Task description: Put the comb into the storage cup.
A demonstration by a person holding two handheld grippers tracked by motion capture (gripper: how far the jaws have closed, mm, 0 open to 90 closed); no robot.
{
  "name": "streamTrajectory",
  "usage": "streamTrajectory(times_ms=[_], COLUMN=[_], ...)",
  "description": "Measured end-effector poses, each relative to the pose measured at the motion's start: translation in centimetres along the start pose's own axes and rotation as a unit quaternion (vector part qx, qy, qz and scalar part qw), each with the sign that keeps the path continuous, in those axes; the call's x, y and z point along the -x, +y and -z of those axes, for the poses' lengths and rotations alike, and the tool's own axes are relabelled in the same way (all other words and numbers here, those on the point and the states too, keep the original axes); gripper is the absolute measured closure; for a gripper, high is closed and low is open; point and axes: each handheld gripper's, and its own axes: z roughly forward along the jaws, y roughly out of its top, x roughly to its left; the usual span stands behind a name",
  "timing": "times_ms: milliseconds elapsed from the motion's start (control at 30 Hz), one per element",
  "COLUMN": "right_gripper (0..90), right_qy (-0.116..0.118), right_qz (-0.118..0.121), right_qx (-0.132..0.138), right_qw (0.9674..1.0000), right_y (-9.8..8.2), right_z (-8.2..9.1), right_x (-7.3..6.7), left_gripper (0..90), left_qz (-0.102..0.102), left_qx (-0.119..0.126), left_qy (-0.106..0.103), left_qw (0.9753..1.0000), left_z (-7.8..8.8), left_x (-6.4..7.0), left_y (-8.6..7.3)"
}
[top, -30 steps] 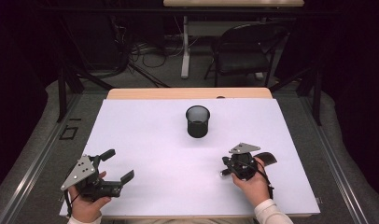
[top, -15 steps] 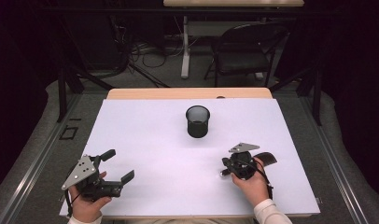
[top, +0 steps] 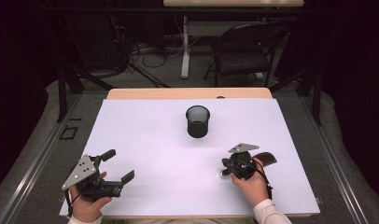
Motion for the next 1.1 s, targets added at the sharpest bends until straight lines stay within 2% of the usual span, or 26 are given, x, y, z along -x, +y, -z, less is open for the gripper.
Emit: streamTrajectory(times_ms=[667,933,1100], right_gripper=[90.0,90.0,90.0], right_qy=[0.002,0.008,0.009], right_qz=[0.003,0.003,0.006], right_qx=[-0.015,-0.031,-0.03], right_qw=[0.9999,0.9995,0.9995], right_y=[-0.37,-0.72,-0.83], right_z=[-0.3,-0.2,-0.04], right_x=[-0.25,-0.2,-0.24], left_gripper=[0.9,0.8,0.8], left_qz=[0.002,0.002,0.001], left_qx=[-0.002,-0.004,-0.004], left_qy=[0.003,0.002,0.002], left_qw=[1.0,1.0,1.0], left_z=[-0.1,-0.16,-0.15], left_x=[0.0,0.03,0.02], left_y=[-0.07,-0.11,-0.11])
